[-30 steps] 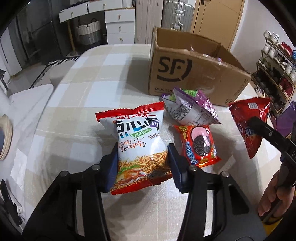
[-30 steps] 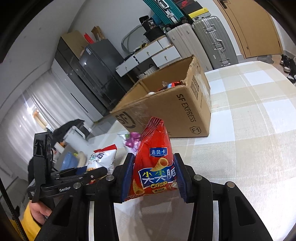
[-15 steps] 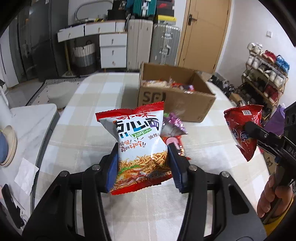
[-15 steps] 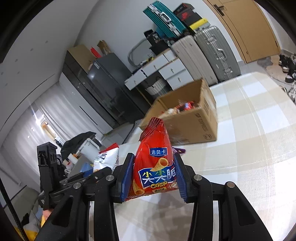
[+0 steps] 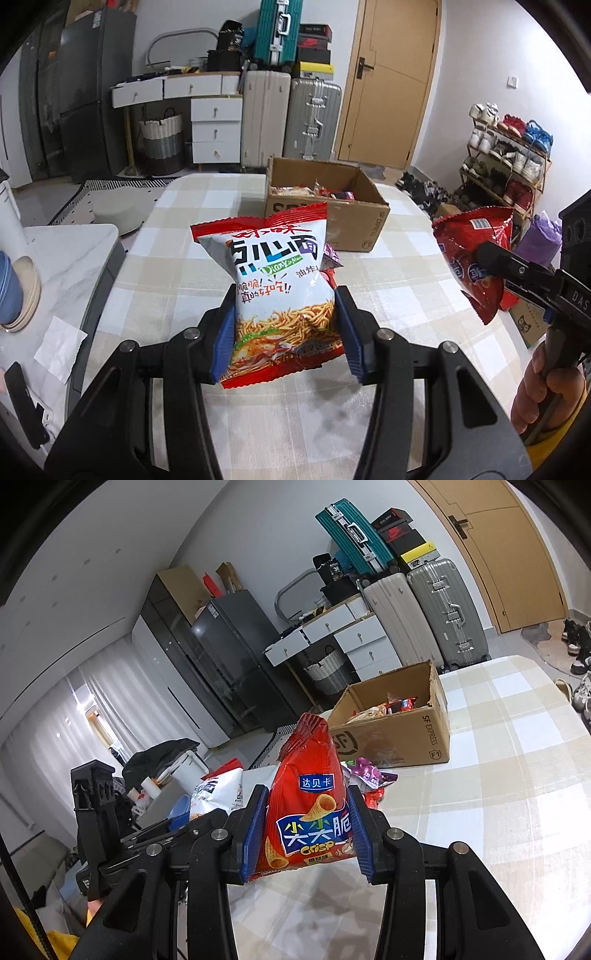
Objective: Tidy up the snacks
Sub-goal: 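Lift both held bags and carry them over the cardboard box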
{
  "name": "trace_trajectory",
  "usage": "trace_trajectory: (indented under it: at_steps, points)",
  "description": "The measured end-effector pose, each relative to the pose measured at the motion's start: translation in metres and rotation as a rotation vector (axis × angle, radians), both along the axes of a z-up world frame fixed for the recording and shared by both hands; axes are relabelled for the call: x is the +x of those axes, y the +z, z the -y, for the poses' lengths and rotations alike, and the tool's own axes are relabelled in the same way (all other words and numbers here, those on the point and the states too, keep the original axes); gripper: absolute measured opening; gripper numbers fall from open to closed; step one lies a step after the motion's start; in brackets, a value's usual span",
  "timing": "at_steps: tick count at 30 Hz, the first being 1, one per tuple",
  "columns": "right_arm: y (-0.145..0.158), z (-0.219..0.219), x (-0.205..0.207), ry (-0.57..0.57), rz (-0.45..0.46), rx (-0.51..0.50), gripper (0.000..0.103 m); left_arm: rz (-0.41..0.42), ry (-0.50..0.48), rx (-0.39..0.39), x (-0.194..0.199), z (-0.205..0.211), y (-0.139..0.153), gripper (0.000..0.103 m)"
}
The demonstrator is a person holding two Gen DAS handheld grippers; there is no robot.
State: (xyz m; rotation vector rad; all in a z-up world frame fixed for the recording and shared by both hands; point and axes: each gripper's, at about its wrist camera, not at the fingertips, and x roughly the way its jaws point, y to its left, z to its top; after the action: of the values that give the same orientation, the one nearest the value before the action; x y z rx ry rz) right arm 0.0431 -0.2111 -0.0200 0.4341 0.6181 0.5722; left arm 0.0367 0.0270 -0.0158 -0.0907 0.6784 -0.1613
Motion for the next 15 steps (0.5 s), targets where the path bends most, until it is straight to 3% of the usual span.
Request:
trace_trajectory:
  at_steps: [15]
  points:
    - [0.021, -0.017, 0.005, 0.028, 0.031, -0.048, 0.043, 0.037, 0.028, -0.023, -0.025, -0.022, 0.015, 0.046]
